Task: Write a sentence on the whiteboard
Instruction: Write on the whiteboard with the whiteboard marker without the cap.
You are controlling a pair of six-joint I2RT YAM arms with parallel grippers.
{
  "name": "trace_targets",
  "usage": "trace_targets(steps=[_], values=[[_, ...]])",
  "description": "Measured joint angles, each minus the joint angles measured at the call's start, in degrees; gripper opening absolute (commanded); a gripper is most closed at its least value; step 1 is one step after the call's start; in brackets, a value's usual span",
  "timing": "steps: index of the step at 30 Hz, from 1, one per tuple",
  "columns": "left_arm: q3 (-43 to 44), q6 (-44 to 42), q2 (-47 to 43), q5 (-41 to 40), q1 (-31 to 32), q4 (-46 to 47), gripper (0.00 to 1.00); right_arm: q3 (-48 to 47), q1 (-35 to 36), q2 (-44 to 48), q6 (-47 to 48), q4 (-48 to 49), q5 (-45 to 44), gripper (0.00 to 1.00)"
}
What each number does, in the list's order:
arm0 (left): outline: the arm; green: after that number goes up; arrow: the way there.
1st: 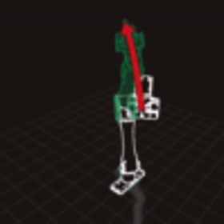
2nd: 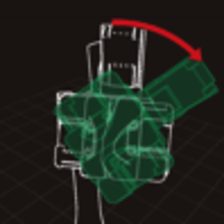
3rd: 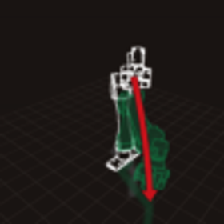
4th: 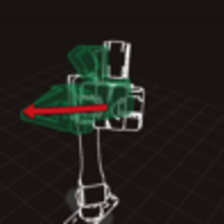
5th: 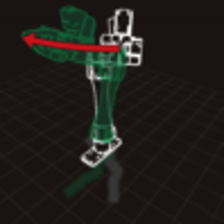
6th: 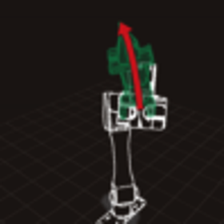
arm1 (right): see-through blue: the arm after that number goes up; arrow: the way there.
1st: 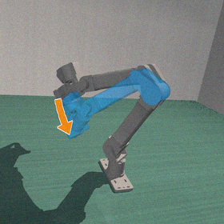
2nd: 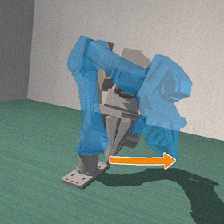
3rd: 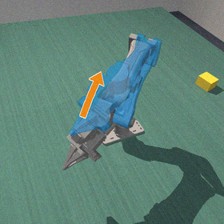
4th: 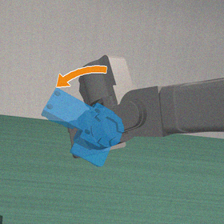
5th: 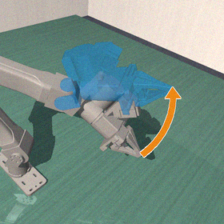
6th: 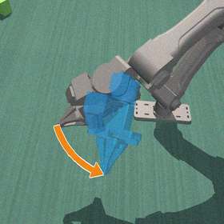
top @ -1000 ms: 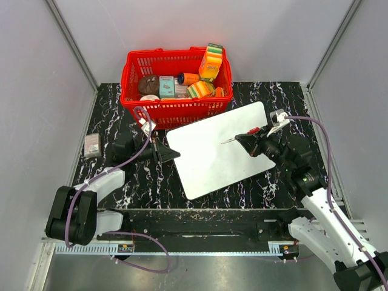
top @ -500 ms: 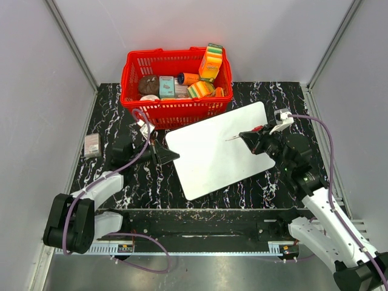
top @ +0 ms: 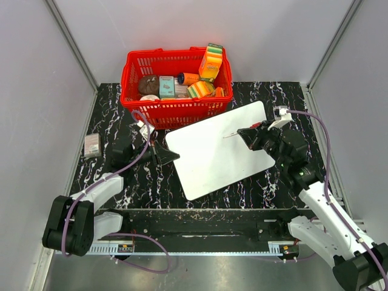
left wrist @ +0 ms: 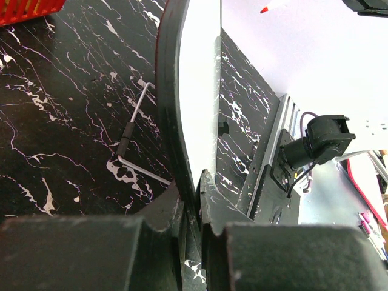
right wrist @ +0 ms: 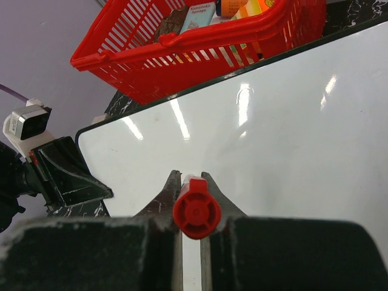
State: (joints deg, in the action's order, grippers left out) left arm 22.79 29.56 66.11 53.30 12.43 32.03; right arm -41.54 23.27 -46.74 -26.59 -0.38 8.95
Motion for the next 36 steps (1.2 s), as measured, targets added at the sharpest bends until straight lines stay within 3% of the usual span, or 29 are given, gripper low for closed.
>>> trace_targets(steps=[8,18,36], values=[[0.0,0.0,0.02,-0.17,0.09,0.0,0.0,-0.42,1.79,0.94,1.4,-0.24,-0.2,0.0],[0.02,-0.15,0.44,-0.5,0.11,0.11,0.0,-5.35,18.14,-3.34,8.48,-2.82,-13.0,0.0],[0.42,-1.2,1.51,-1.05,0.11,-0.74,0.0,-5.92,19.39,-5.22,12.76,0.13,-10.93,0.0]])
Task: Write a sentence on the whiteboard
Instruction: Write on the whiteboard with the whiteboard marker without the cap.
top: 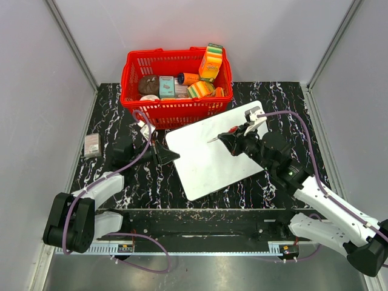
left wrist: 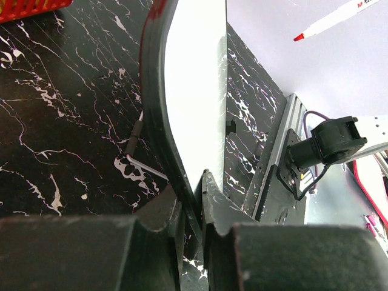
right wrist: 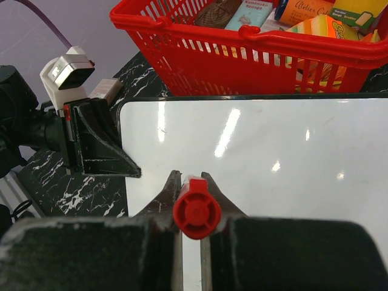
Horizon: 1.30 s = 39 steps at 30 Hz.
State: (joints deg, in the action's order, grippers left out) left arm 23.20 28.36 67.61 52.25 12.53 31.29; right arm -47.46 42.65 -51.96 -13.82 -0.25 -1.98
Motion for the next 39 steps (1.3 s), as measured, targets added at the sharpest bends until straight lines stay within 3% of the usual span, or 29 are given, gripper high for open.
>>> trace_targets(steps=[28,36,39], values=[[0.0,-0.11,0.39,-0.07,0.0,-0.35,0.0,-4.2,-0.37,-3.8,-1.44,-0.07,0.31,0.0],[-0.02,-0.13,0.39,-0.07,0.0,-0.35,0.0,-4.5,-10.69,-3.8,-4.85,-0.2,8.11,0.0],[-0.02,-0.15,0.39,-0.07,0.0,-0.35,0.0,-4.5,-11.32,-3.61,-5.49,-0.24,10.05,0.0]])
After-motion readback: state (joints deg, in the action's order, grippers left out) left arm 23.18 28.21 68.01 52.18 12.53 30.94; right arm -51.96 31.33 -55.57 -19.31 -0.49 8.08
